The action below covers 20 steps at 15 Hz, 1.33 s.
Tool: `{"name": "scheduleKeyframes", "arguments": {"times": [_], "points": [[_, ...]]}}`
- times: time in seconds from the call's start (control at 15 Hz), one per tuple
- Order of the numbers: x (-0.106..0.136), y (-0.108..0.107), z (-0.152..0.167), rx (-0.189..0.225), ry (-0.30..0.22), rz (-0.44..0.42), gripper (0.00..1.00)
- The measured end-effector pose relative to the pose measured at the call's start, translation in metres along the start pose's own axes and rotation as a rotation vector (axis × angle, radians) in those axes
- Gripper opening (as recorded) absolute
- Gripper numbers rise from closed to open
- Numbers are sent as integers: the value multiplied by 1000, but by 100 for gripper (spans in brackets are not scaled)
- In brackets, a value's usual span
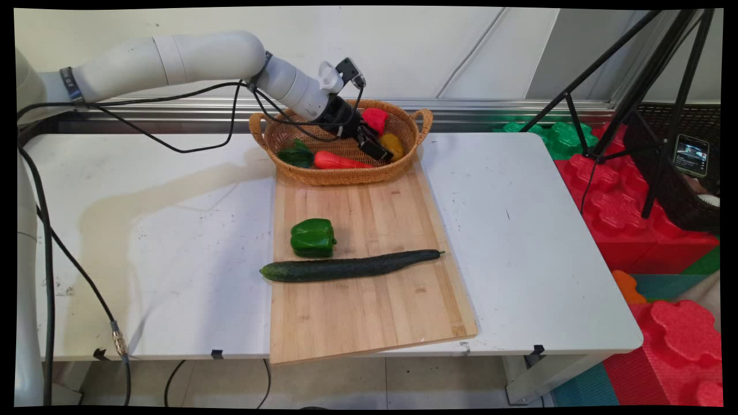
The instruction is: Pick up the potato from the vegetable basket
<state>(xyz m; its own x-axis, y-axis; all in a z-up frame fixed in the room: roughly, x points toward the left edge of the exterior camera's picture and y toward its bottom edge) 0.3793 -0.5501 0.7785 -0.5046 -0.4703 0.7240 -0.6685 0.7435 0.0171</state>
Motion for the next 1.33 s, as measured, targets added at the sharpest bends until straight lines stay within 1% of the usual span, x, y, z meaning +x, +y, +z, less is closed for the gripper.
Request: {"name": "scheduleKeyframes", "arguments": {"times": [0.73, 1.33], "points": [[5, 5, -3, -1, 32, 10, 100], [12, 9, -2, -6, 15, 150, 100]]}}
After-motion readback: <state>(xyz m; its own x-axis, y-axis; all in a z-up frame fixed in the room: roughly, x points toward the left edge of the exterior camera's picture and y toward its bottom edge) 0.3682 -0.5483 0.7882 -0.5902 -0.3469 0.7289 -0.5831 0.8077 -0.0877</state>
